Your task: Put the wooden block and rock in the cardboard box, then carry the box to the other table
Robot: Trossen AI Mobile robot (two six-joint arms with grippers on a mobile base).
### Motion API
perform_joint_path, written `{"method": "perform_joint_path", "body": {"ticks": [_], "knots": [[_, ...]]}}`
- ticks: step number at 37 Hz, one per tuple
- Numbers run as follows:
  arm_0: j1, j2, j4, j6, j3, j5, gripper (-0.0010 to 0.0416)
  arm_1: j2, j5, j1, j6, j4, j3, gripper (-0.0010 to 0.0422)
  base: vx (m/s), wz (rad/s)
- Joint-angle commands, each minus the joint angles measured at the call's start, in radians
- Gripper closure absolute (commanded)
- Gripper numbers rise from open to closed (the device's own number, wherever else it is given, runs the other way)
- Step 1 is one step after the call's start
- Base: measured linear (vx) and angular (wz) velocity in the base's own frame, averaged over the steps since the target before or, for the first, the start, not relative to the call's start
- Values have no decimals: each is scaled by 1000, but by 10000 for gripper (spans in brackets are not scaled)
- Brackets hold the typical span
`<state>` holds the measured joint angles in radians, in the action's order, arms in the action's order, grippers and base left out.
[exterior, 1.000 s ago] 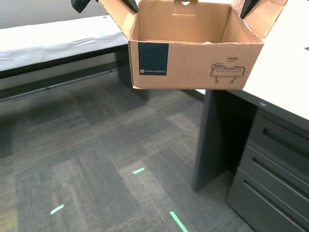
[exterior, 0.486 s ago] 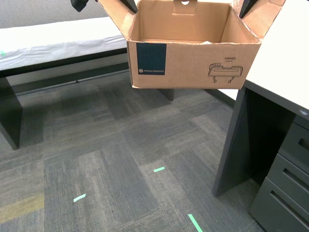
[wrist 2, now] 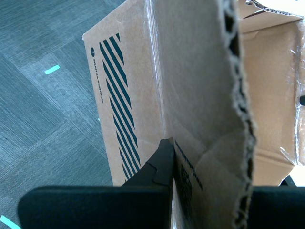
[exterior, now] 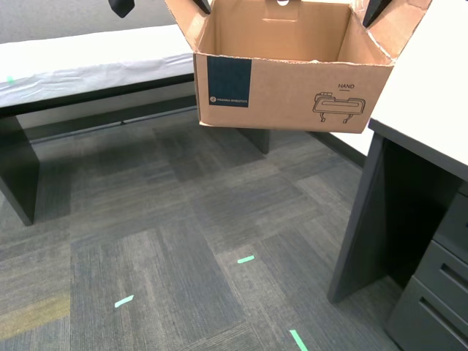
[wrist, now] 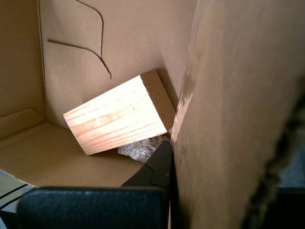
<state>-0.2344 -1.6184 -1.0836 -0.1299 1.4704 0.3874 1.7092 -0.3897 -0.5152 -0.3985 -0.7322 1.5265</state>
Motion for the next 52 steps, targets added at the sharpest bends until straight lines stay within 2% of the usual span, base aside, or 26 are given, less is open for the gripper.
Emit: {"method": "perform_joint_path", "body": {"ticks": [1, 9, 15, 19, 22, 26, 35, 38, 42, 47, 52], "knots": [[-2, 1, 2, 6, 1, 19, 406, -2, -10, -1, 4, 9, 1, 413, 106, 27], [-2, -4, 8, -13, 1, 19, 406, -3, -10, -2, 59, 16, 1, 413, 115, 53], [-2, -4, 21, -55, 1, 19, 406, -3, -11, -1, 84, 36, 1, 413, 121, 106], [-2, -4, 21, -57, 1, 19, 406, -3, -11, -1, 121, 26, 1, 413, 103, 68], [-2, -4, 27, -57, 1, 19, 406, -2, -11, -1, 129, 25, 1, 413, 81, 44], [-2, -13, 48, -56, 1, 19, 406, 2, -11, 0, 128, 32, 1, 413, 65, 20], [-2, -45, 60, -50, 1, 19, 406, 3, -11, 0, 87, 31, 1, 413, 49, -30], [-2, -50, 60, -23, 1, 19, 406, 3, -11, 0, 63, 31, 1, 413, 50, -50], [-2, -53, 59, -6, 1, 19, 406, 3, -10, 0, 42, 35, 1, 413, 63, -50], [-2, -53, 57, 27, 1, 19, 406, 3, -11, -1, 38, 36, 1, 413, 93, -43], [-2, -53, 49, 36, 1, 19, 406, 3, -11, -3, 15, 34, 1, 413, 123, -54]]}}
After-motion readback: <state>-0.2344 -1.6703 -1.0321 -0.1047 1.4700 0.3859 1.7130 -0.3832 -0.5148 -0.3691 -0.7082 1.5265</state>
